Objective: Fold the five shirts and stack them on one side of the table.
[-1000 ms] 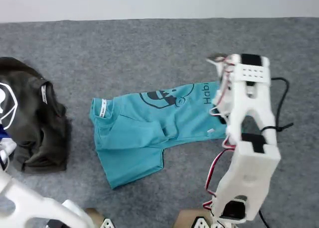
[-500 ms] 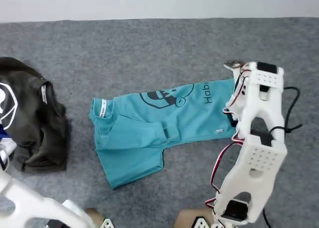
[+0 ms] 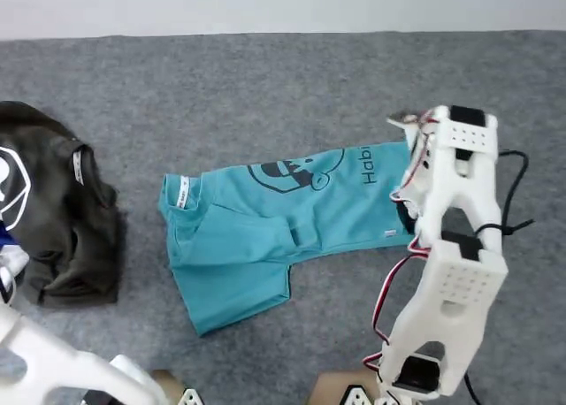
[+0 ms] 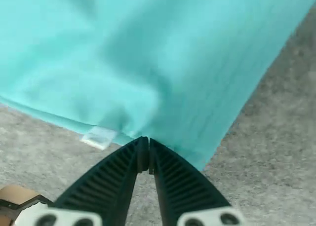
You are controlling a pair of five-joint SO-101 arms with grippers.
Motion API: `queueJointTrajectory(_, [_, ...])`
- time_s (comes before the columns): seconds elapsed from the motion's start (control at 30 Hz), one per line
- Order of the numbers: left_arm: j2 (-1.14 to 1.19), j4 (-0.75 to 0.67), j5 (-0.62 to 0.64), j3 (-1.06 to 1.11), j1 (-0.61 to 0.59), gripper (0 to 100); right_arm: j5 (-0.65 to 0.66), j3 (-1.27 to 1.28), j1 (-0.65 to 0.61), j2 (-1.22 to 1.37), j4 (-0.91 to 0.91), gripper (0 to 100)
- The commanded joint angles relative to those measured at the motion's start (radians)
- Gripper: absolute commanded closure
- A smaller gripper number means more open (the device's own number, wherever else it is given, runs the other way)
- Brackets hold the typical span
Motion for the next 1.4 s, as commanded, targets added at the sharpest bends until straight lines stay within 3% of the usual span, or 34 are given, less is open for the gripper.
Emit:
queueJointTrajectory(0.0, [-0.018, 0.014, -0.009, -0.031, 0.0, 99, 0.011, 0.005, 0.039, 0.008, -0.019, 98.7])
queueJointTrajectory(0.17, [-0.02, 0.014, -0.009, -0.031, 0.0, 99, 0.003, 0.003, -0.03, -0.12, 0.022, 98.7])
queueJointTrajectory(0.57, [-0.021, 0.014, -0.009, -0.036, -0.006, 99, -0.012, 0.023, -0.372, -0.306, 0.091, 98.8])
queueJointTrajectory(0.8, [-0.02, 0.015, -0.006, -0.033, -0.009, 99, 0.121, 0.287, -0.51, -0.607, 0.064, 98.8])
queueJointTrajectory(1.0, [-0.018, 0.015, -0.003, -0.031, -0.009, 99, 0.192, 0.663, -0.687, -0.831, -0.113, 98.0])
queueJointTrajectory(1.17, [-0.021, 0.02, -0.003, -0.031, -0.009, 99, 0.193, 0.916, -0.88, -0.914, -0.283, 83.8])
queueJointTrajectory(1.3, [-0.021, 0.02, -0.003, -0.031, -0.009, 99, 0.195, 0.971, -0.987, -0.915, -0.367, 69.8])
queueJointTrajectory(1.37, [-0.021, 0.02, -0.003, -0.031, -0.009, 99, 0.195, 0.976, -1.018, -0.914, -0.409, 68.6])
